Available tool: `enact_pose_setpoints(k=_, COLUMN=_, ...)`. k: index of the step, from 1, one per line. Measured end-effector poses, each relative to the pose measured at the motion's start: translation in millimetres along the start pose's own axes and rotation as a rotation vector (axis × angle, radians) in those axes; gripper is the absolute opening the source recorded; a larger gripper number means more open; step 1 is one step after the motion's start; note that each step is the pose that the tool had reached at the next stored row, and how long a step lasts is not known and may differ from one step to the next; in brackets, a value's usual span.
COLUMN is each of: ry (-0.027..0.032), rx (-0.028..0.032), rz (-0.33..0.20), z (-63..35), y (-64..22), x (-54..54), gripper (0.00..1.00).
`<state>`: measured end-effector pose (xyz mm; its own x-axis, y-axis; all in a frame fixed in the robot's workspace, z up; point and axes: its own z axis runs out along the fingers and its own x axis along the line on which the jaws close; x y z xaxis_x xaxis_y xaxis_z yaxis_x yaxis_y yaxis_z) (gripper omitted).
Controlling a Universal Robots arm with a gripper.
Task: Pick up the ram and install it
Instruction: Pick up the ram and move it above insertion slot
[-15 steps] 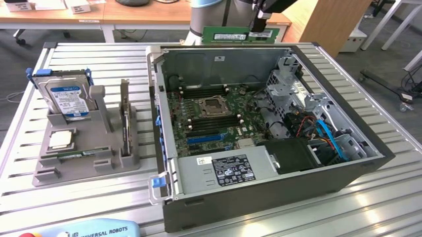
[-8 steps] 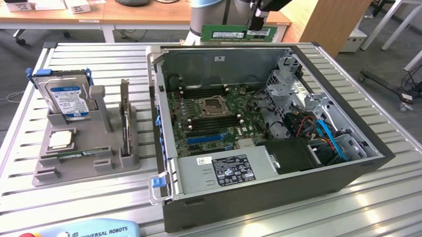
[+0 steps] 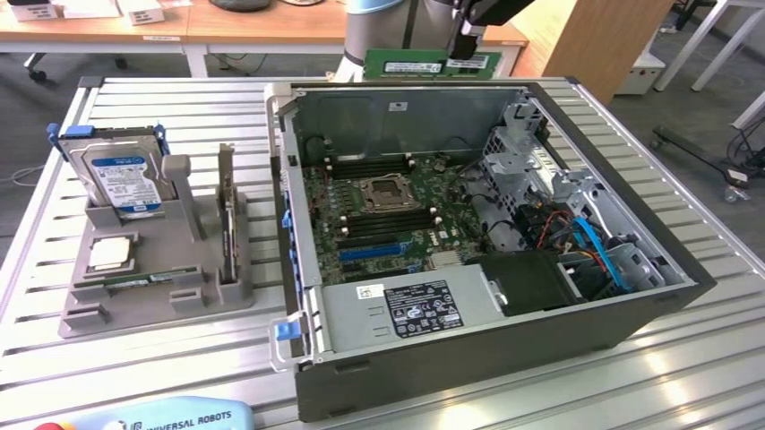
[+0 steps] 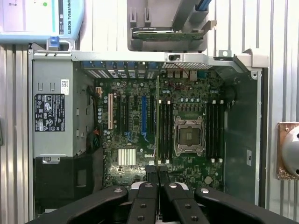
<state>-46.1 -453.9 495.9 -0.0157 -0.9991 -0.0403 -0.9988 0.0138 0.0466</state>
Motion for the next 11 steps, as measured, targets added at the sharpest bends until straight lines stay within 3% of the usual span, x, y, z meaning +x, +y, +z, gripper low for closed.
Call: enact_pose_setpoints(k=11, ry=-0.0001, rx=0.0000, rz=0.000, z=17.7, y=-0.8, x=0.7, gripper=0.12)
